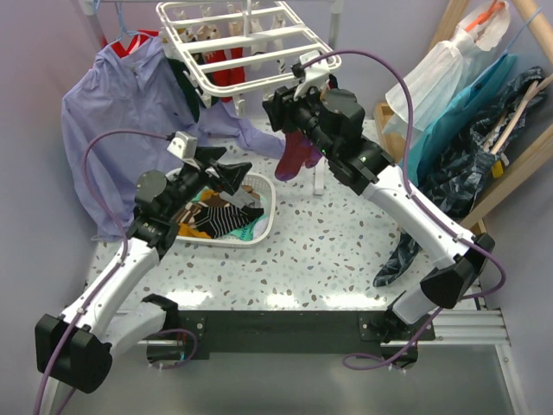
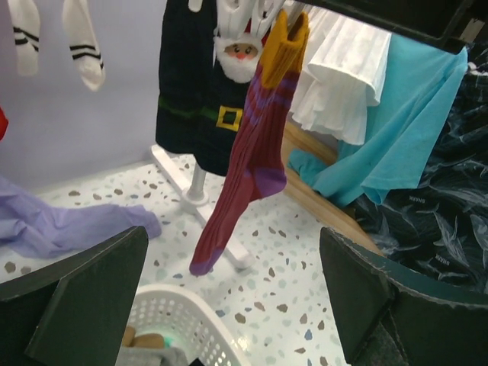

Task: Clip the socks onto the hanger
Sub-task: Open the clamp at the hanger.

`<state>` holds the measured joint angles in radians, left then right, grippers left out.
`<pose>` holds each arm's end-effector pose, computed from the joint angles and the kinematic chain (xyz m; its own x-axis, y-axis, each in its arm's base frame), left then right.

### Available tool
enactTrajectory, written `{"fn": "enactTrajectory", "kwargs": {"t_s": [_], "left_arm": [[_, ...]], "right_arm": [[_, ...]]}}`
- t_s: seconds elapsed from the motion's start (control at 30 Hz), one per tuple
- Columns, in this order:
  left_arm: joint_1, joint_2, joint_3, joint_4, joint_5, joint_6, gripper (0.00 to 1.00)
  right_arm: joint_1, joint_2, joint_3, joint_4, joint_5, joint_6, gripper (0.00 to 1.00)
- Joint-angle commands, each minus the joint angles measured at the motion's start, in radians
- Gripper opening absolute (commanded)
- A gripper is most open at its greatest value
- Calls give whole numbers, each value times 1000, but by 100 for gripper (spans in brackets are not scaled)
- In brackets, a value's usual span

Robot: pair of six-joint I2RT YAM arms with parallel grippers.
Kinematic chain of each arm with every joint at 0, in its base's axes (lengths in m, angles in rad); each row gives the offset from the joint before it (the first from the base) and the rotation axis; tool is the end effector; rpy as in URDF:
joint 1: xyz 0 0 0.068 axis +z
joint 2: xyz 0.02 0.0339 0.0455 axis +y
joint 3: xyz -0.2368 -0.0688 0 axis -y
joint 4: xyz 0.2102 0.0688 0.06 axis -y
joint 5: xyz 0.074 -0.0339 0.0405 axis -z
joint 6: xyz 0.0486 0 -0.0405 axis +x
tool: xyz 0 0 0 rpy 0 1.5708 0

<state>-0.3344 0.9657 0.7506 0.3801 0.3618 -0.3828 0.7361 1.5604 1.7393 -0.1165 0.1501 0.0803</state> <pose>0.2034 -0.0889 0.3416 -0.0939 -0.3372 -0.9367 0.6486 0.6931 -0.3145 0.2535 0.2199 0.4543 0.0017 0.1085 -0.9941 -0.5552 0.8269 0.0894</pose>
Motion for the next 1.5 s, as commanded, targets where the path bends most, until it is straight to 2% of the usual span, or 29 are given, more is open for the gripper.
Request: {"fn": "enactTrajectory", "kwargs": {"t_s": [0.0, 0.3, 0.43, 0.57, 0.97, 1.13, 1.27, 1.37, 1.47], "left_arm": [[-38, 45, 36, 215, -43, 24, 100], [-83, 134, 38, 381, -76, 74, 100], [-89, 166, 58, 413, -86, 79, 100], [-89, 203, 87, 421, -83, 87, 100], [-98, 298, 107, 585, -14, 113, 100], [-156, 304, 40, 675, -35, 226, 99], [-190, 332, 46, 709, -55, 350, 89], [-207, 353, 75, 715, -76, 429, 88], [-212, 381, 107, 740, -64, 472, 81]], "right_arm": [[-7, -3, 23, 67, 25, 36, 49], [-9, 4, 12, 109, 68, 75, 48], [-7, 13, 22, 107, 75, 78, 39], [-9, 17, 16, 103, 100, 69, 25], [-24, 17, 26, 91, 106, 22, 1], [-33, 18, 42, 75, 83, 29, 0], [-40, 21, 48, 61, 71, 38, 0], [-43, 21, 52, 54, 60, 42, 0], [-44, 20, 58, 48, 55, 47, 0]]}}
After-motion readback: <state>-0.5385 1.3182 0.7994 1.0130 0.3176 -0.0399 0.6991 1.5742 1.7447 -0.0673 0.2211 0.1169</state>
